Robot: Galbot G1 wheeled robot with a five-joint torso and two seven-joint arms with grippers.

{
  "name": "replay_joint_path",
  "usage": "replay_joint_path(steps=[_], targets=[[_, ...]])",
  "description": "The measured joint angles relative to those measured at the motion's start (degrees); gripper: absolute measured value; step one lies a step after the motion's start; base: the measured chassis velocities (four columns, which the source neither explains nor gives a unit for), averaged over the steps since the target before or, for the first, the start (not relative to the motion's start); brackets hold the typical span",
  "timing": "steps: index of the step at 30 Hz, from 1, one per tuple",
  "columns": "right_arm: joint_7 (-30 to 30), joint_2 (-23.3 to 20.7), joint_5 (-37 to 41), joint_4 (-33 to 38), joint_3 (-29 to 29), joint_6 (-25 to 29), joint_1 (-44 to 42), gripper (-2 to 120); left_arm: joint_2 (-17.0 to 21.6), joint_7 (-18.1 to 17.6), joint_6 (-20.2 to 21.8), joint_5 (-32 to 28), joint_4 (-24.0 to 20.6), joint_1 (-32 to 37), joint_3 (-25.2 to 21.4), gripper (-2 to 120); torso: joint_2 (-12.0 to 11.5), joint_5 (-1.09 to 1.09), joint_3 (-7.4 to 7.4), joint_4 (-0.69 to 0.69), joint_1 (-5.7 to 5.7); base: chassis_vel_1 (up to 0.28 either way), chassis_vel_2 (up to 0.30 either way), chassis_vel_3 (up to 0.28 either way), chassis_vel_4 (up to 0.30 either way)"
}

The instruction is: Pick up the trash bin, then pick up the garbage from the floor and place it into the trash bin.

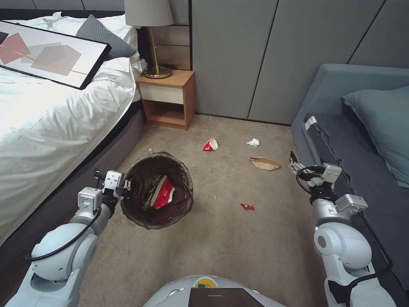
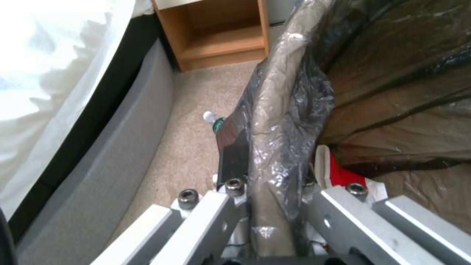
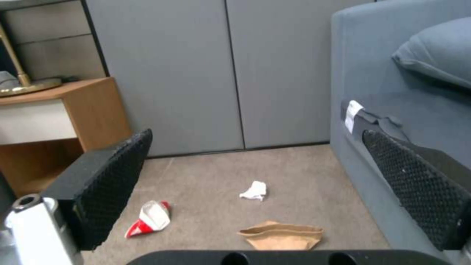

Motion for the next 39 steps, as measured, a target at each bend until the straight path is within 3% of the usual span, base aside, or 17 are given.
replay_joint_path(steps=[33,37,39], targets=[[-0.63,-0.49,-2.44,-1.40,-0.25,0.30,0.40,100,-0.17,0.12,0.00,0.03,0.65,-0.24,-0.46,0,0.00,0.00,0.01,0.00,0.01,-0.048,0.052,0.052,-0.055],[-0.44,-2.27,-1.65,-1.41,-1.75,-4.87,1.17,100,-0.15,0.18,0.00,0.07,0.68,-0.33,-0.42,0,0.00,0.00,0.00,-0.02,0.00,0.000,0.000,0.000,0.000],[-0.93,-5.38,-1.41,-2.62,-3.54,-10.83,3.41,100,-0.09,0.24,0.00,0.08,0.68,-0.35,-0.41,0,0.00,0.00,0.00,0.00,0.00,0.000,0.000,0.000,0.000]])
